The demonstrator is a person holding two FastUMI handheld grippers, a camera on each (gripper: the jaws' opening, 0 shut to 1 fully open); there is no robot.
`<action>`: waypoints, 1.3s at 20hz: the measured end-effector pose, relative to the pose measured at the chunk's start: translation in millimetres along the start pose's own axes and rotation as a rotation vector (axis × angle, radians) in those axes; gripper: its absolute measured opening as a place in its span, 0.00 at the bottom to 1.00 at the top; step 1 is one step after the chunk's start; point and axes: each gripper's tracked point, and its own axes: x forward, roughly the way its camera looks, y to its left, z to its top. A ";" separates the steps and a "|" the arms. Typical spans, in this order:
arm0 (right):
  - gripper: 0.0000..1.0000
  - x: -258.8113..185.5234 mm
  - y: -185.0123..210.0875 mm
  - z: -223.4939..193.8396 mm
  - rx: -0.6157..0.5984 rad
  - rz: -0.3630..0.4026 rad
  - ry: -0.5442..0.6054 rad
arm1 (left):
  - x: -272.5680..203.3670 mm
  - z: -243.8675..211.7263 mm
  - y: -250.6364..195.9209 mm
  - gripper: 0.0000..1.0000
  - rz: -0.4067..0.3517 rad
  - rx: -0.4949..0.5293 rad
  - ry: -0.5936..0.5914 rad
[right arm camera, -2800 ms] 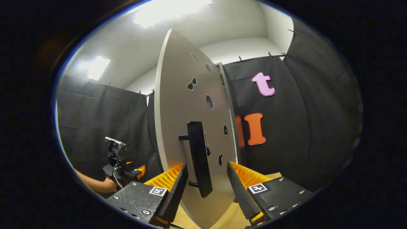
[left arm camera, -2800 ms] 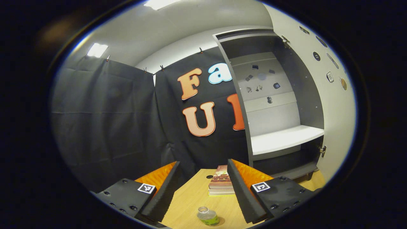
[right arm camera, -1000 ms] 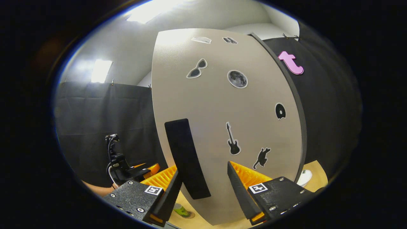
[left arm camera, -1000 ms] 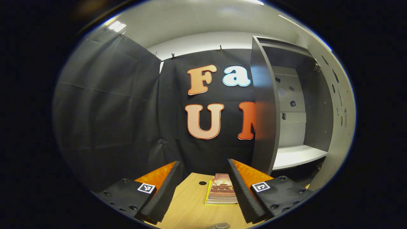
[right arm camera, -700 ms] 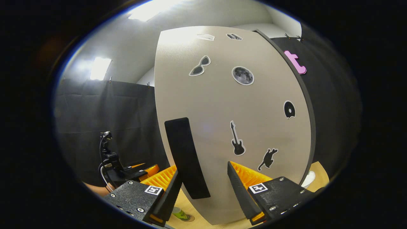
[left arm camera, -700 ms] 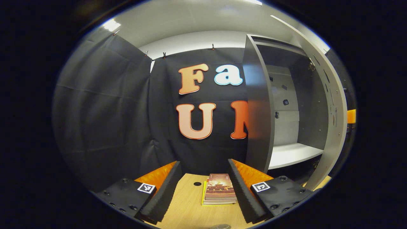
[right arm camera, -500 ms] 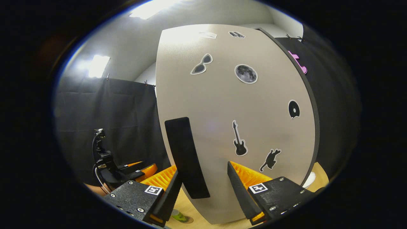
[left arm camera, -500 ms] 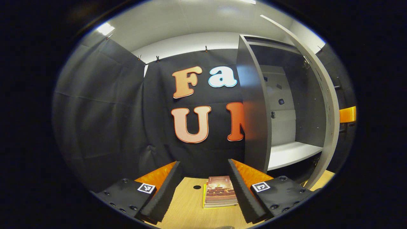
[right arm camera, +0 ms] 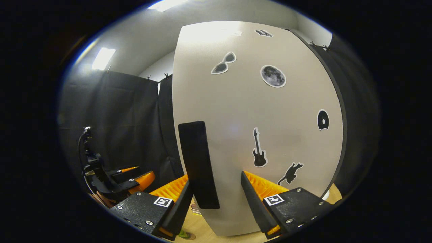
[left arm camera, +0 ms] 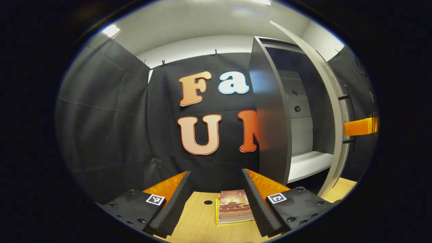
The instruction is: Open the cabinet door with the right hand, grasp the bottle in the cabinet with the left hand and place it on the coaster, then close the cabinet door with the right hand.
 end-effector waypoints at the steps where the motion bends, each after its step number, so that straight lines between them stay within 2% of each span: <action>1: 0.83 -1.0 -0.4 -0.8 -0.019 -0.014 0.002 | 2.4 0.5 -0.4 0.94 -0.007 0.000 -0.003; 3: 0.82 2.1 -0.8 -1.9 -0.044 -0.041 0.005 | 6.1 3.6 -2.6 0.94 -0.020 -0.004 -0.008; 4: 0.78 3.4 -0.4 -2.7 -0.054 -0.053 0.005 | 9.2 6.3 -4.4 0.94 -0.029 -0.005 -0.012; 5: 0.82 5.2 -1.1 -3.3 -0.061 -0.065 0.008 | 11.2 9.0 -6.0 0.94 -0.038 -0.007 -0.016; 10: 0.82 10.5 -2.0 -4.7 -0.078 -0.116 0.019 | 16.6 14.6 -9.8 0.94 -0.065 -0.024 -0.028; 21: 0.82 21.2 -2.6 -10.1 -0.112 -0.191 0.036 | 5.5 16.0 22.5 0.95 0.005 -0.055 -0.022; 26: 0.81 20.9 -2.9 -9.4 -0.099 -0.178 0.048 | -2.1 22.6 10.2 0.94 -0.004 -0.062 -0.022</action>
